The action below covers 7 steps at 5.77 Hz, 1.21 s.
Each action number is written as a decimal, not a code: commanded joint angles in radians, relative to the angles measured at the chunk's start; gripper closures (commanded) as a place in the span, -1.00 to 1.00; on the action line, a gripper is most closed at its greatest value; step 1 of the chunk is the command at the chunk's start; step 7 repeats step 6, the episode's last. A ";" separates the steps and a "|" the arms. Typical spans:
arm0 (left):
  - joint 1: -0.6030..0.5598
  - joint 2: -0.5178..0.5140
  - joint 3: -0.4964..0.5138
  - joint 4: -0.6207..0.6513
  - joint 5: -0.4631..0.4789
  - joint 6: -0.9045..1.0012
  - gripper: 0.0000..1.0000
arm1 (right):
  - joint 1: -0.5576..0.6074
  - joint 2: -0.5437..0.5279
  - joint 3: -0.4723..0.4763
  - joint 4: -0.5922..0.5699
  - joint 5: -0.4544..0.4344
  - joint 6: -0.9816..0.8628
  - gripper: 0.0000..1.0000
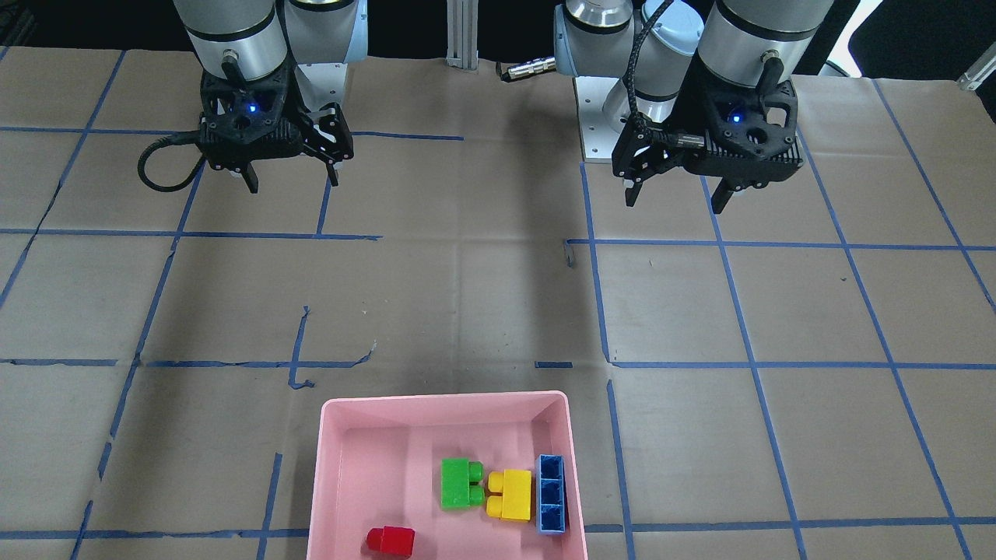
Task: Put all blocks into box
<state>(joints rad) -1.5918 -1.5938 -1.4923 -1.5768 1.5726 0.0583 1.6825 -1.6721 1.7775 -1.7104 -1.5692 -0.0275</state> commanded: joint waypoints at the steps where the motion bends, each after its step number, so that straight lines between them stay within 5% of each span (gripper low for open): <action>1: 0.016 0.002 0.003 -0.008 -0.002 0.000 -0.99 | -0.003 0.000 0.011 0.003 0.001 -0.006 -0.99; 7: 0.016 0.003 0.000 -0.008 -0.003 0.000 -0.99 | -0.003 -0.014 0.033 0.005 0.000 -0.008 -0.99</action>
